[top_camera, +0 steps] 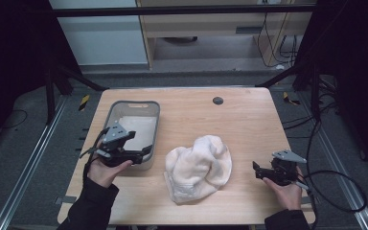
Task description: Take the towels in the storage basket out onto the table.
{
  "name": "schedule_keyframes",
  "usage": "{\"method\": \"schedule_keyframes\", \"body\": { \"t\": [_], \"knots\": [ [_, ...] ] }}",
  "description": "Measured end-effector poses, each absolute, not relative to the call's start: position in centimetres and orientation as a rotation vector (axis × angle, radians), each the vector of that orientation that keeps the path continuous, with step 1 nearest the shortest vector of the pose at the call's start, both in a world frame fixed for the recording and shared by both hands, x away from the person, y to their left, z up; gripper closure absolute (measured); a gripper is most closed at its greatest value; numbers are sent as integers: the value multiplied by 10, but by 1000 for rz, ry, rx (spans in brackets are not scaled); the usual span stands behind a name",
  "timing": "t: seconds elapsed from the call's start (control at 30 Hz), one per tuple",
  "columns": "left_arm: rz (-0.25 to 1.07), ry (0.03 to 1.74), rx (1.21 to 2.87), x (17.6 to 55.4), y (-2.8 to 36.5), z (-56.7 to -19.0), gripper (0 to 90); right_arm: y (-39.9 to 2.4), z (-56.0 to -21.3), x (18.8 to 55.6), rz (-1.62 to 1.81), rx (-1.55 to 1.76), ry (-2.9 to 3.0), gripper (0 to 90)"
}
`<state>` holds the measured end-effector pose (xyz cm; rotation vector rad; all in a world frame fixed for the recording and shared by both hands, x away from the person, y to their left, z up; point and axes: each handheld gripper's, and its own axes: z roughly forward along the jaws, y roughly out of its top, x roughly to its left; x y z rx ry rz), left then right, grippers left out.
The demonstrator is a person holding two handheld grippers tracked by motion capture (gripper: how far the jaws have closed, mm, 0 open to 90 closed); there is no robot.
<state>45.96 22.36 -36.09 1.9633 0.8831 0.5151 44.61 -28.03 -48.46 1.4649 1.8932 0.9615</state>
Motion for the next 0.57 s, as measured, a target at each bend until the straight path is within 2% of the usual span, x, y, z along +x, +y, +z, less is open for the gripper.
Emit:
{"method": "schedule_keyframes", "body": {
  "t": [0.57],
  "knots": [
    [648,1049,1813,440,283,-388,200,-280,-485,445,964,1458,1895,71]
  ]
}}
